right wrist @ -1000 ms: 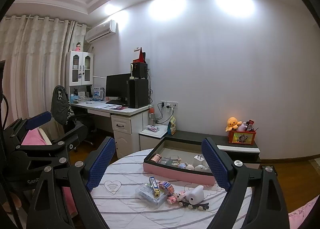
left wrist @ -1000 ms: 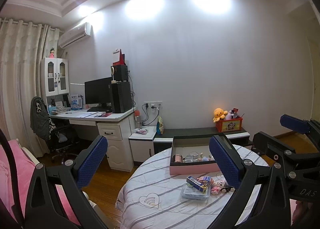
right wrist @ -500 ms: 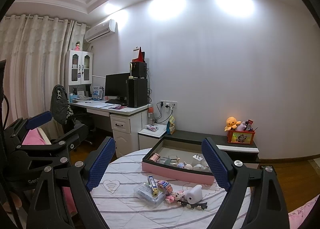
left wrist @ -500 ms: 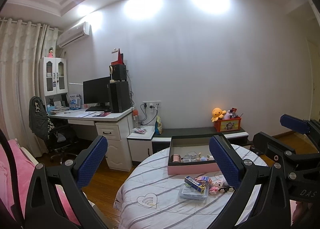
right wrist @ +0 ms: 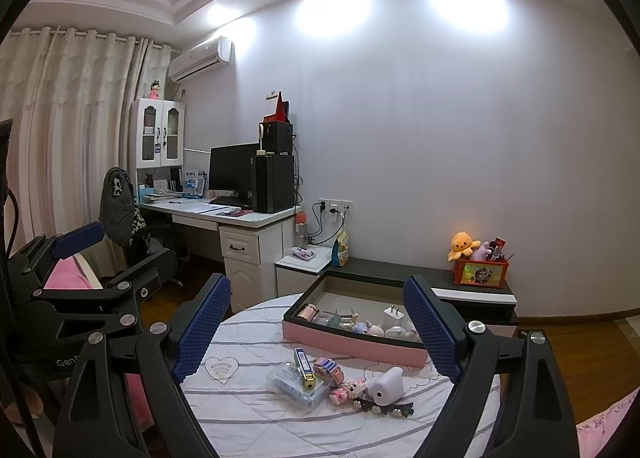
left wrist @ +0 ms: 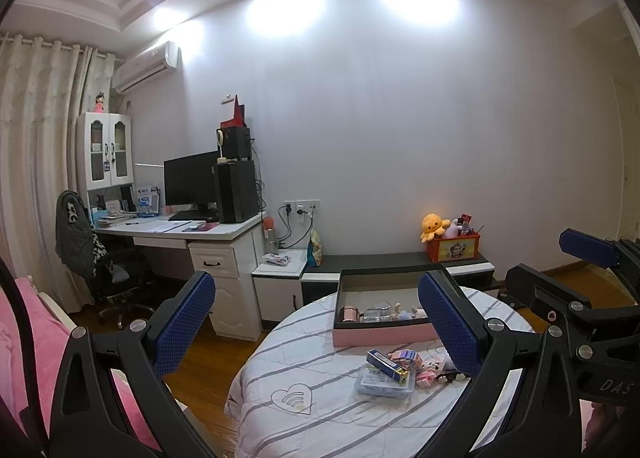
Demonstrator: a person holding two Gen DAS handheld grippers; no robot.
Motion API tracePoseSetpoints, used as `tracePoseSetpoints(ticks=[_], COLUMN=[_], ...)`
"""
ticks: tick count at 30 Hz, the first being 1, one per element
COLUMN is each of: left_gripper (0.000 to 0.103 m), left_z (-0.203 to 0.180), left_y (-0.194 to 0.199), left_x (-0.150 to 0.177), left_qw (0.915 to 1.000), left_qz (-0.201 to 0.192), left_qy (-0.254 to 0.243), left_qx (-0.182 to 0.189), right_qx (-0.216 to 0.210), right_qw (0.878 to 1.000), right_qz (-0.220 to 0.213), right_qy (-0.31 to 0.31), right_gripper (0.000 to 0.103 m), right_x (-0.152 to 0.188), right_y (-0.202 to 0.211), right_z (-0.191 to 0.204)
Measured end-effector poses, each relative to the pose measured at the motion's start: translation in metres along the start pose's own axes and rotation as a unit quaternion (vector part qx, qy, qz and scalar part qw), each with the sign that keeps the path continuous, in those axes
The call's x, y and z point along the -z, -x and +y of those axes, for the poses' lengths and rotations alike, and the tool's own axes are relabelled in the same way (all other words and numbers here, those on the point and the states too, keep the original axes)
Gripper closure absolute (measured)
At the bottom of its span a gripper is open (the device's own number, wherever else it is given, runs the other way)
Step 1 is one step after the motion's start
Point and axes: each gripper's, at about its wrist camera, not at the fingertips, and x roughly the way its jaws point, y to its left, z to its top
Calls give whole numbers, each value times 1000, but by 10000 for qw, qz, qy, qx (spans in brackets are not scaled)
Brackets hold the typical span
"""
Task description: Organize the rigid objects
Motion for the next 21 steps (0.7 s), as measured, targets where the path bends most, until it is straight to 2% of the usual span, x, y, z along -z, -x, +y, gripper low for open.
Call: tracePoseSetpoints(ticks=[21], left_gripper=[0], left_z=[-4], left_y=[-14], left_x=[8], left_qw=[9998], left_qz=[131], left_qy=[26], left_qx=[169], right_qx=[21], right_qw=[10000], right_qz=[65], right_qy=[-3], right_gripper=[13], right_x=[0], right_y=[0], right_z=[-5])
